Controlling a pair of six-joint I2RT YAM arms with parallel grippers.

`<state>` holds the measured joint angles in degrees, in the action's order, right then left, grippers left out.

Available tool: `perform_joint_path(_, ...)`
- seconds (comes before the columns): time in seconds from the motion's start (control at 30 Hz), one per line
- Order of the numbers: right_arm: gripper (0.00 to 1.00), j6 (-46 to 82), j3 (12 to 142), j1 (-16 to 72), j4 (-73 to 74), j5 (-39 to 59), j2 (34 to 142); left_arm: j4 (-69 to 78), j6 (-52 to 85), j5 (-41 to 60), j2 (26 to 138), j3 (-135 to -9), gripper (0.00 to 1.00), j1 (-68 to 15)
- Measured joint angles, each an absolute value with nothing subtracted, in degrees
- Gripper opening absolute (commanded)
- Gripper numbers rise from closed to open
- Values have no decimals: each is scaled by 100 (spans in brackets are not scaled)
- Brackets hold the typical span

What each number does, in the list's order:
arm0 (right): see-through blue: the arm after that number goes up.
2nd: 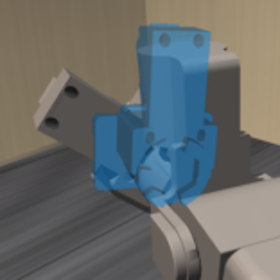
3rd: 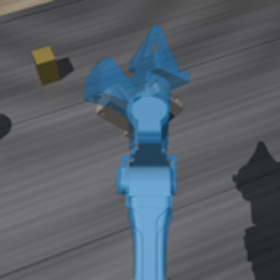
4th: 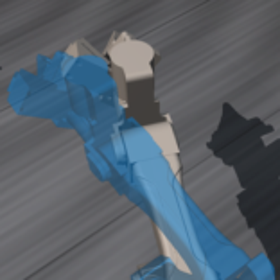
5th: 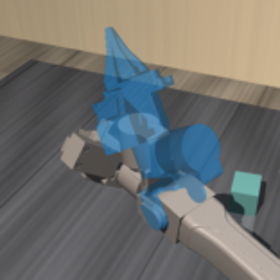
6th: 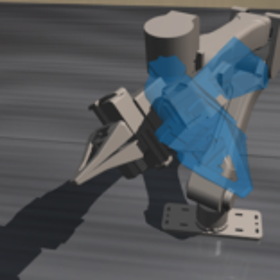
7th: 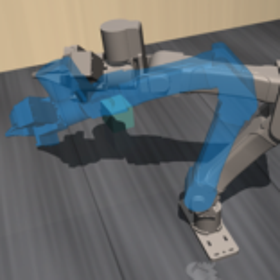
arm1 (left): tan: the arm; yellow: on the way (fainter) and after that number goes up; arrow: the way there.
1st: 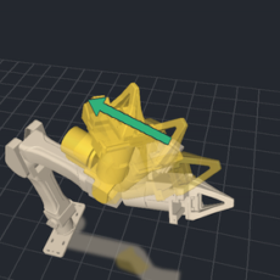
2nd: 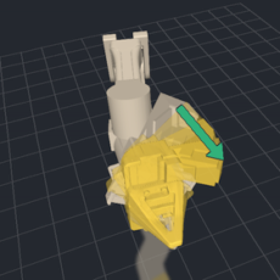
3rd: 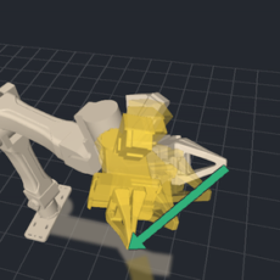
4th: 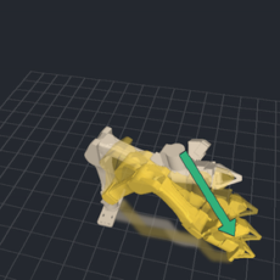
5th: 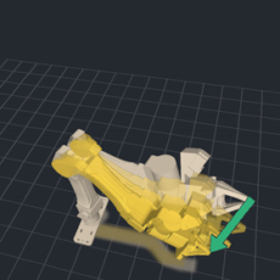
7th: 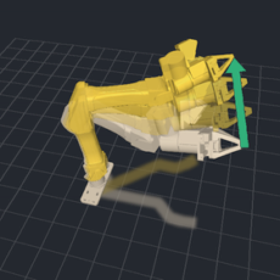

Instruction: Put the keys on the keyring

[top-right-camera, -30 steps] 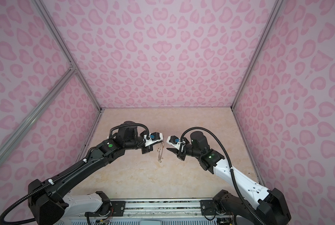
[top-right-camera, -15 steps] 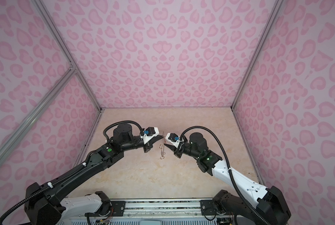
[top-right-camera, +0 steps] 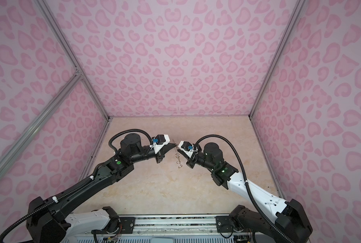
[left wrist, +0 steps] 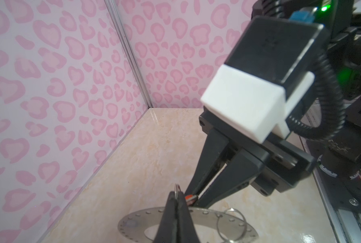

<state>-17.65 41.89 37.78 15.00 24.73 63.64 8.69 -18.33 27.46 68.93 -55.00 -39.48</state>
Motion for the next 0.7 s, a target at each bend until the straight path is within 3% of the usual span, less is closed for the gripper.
perform_joint_path(0.4, 0, -2314, 4257, 3820, 1269, 2536, 6386, 1164, -1656, 2801, 6963, -5411, 3, -3948)
perform_joint_path(0.57, 20, -2447, 4263, 3839, 1160, 2554, 6396, 1302, -1612, 2851, 6973, -5301, 3, -3948)
perform_joint_path(0.7, 28, -2593, 4215, 3809, 956, 2508, 6184, 1398, -1619, 2926, 6936, -5210, 3, -3948)
